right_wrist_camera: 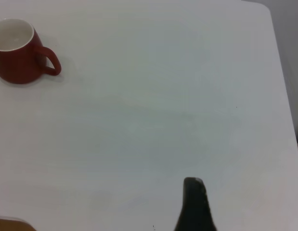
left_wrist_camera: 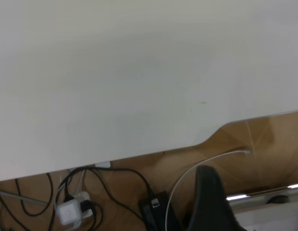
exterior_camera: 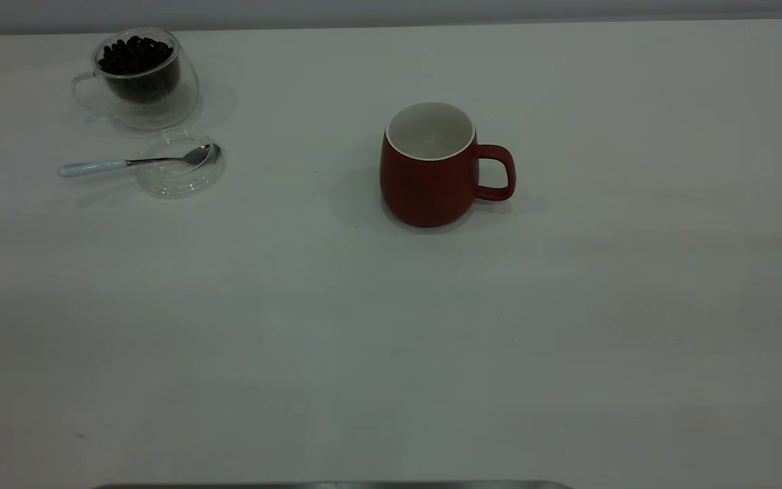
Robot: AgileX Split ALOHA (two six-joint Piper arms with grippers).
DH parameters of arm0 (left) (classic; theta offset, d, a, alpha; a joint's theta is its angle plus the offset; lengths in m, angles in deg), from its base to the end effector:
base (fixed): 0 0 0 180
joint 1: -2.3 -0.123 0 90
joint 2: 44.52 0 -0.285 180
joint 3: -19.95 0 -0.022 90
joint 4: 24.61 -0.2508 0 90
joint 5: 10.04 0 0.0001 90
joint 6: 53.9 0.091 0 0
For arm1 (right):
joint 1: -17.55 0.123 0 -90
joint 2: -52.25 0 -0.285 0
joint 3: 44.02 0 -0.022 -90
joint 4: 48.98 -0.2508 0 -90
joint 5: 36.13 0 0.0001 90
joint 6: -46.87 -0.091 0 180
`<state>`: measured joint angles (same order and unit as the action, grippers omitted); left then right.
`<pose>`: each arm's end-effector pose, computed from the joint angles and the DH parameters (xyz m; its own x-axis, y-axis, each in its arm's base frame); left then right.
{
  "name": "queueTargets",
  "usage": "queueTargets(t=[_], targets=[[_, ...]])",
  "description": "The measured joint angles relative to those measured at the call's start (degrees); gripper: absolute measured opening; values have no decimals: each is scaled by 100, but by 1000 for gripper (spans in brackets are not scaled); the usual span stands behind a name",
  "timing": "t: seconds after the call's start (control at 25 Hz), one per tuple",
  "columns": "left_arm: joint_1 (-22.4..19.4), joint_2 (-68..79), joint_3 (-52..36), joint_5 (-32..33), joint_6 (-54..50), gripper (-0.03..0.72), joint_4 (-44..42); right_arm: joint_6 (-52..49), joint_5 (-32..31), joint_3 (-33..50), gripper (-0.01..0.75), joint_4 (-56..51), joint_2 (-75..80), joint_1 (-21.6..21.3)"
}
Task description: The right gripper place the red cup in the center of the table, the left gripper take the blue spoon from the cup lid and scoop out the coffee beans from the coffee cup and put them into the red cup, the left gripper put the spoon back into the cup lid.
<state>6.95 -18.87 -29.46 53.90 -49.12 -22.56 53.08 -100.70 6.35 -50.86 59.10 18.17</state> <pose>0.0390 -0.0061 0.2636 -0.7434 0.1283 -0.6564 0.1527 0.9881 0.0202 -0.0068 0.0026 0.2633 -0.5209 -0.0998 -0.8478 -0.0854 0.9943 -0.0645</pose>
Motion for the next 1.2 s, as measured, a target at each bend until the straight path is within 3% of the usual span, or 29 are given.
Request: queueTargets(t=[0.16, 0.52, 1.2], targets=[[-63, -275, 0, 0, 0, 518, 0, 0, 0, 0, 590, 0, 0, 0], [-652, -1612, 0, 69, -216, 518, -8, 0, 0, 0, 590, 0, 0, 0], [-676, -1893, 0, 108, -243, 518, -21, 2, 0, 0, 590, 0, 0, 0]])
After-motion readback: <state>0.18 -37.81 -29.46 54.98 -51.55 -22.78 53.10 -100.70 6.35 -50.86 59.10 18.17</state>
